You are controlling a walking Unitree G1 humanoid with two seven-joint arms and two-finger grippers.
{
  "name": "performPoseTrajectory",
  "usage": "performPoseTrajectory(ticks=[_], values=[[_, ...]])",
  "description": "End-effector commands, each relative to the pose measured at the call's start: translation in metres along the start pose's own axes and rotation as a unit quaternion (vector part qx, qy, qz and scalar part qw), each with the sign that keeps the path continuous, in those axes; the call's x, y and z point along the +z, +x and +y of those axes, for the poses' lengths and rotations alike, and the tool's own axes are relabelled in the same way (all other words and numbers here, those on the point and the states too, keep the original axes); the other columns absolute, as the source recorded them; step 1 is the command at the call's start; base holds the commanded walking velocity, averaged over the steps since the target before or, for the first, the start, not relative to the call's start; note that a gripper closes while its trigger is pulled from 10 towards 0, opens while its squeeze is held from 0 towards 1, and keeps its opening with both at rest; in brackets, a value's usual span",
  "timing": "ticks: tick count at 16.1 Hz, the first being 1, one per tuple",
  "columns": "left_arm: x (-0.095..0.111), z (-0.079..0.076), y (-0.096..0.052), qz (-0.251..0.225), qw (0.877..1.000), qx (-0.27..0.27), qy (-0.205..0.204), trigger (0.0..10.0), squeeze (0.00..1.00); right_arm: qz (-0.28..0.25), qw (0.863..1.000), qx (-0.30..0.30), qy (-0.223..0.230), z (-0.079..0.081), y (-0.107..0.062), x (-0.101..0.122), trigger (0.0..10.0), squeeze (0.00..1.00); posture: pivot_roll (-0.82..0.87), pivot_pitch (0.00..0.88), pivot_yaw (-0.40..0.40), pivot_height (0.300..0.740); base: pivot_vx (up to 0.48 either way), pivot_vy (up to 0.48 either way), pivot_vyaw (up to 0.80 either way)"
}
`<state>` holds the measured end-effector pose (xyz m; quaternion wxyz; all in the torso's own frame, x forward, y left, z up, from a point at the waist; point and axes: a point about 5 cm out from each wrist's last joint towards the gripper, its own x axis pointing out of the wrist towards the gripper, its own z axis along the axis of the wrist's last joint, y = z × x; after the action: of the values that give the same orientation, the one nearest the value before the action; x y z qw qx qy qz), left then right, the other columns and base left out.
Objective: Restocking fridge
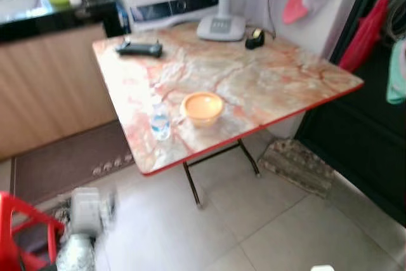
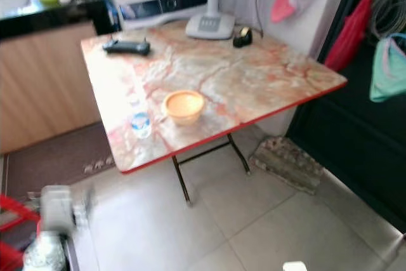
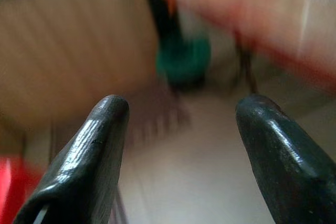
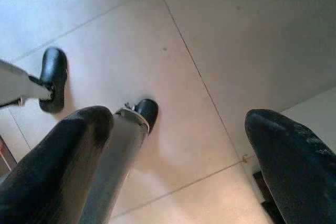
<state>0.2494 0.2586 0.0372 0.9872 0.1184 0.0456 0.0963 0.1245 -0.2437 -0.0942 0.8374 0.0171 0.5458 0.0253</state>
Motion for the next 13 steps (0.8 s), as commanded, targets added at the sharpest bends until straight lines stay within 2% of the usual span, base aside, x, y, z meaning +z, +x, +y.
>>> performPoseTrajectory(ticks=[1, 4, 5, 6, 7, 8, 9, 11, 13], values=[[-0.004, -0.007, -0.009, 0.000, 1.000, -0.015, 0.002, 10.0, 0.00, 0.007, 1.000, 0.000, 0.013, 0.000, -0.001, -0.010, 10.0, 0.00, 0.12, 0.000, 0.006, 0.740, 0.000, 0.000, 0.00], [0.029, -0.014, -0.011, -0.085, 0.996, -0.033, 0.007, 10.0, 0.00, 0.006, 1.000, -0.010, 0.028, -0.001, -0.002, -0.015, 10.0, 0.00, 0.11, 0.000, 0.003, 0.740, 0.000, 0.000, 0.00], [0.062, -0.025, -0.015, -0.128, 0.990, -0.060, -0.013, 10.0, 0.00, 0.004, 0.999, -0.013, 0.034, -0.001, -0.002, -0.017, 10.0, 0.00, 0.12, 0.000, -0.008, 0.740, 0.000, 0.000, 0.00], [0.079, -0.031, -0.015, -0.152, 0.985, -0.071, -0.024, 10.0, 0.00, 0.004, 0.999, -0.013, 0.032, -0.001, -0.003, -0.017, 10.0, 0.00, 0.12, 0.000, -0.009, 0.740, 0.000, 0.000, 0.00], [0.086, -0.033, -0.014, -0.160, 0.984, -0.072, -0.030, 10.0, 0.00, 0.004, 0.999, -0.014, 0.031, -0.002, -0.003, -0.017, 10.0, 0.00, 0.13, 0.000, -0.009, 0.740, 0.000, 0.000, 0.00], [0.116, -0.041, -0.009, -0.202, 0.975, -0.077, -0.048, 10.0, 0.00, -0.001, 0.999, -0.017, 0.042, -0.002, -0.003, -0.017, 10.0, 0.00, 0.13, 0.007, -0.013, 0.740, 0.000, 0.000, 0.00], [0.133, -0.046, -0.006, -0.228, 0.969, -0.081, -0.044, 10.0, 0.00, -0.001, 0.999, -0.016, 0.039, -0.003, -0.003, -0.017, 10.0, 0.00, 0.13, 0.011, -0.016, 0.740, 0.000, 0.000, 0.00], [0.154, -0.042, -0.009, -0.243, 0.967, -0.065, -0.047, 10.0, 0.00, -0.004, 0.999, -0.013, 0.035, -0.005, -0.004, -0.016, 10.0, 0.00, 0.13, 0.029, -0.031, 0.740, 0.000, 0.000, 0.00], [0.158, -0.033, -0.008, -0.225, 0.971, -0.058, -0.052, 10.0, 0.00, -0.008, 0.999, -0.015, 0.033, -0.008, -0.005, -0.015, 10.0, 0.00, 0.14, 0.037, -0.039, 0.740, 0.000, 0.000, 0.00]])
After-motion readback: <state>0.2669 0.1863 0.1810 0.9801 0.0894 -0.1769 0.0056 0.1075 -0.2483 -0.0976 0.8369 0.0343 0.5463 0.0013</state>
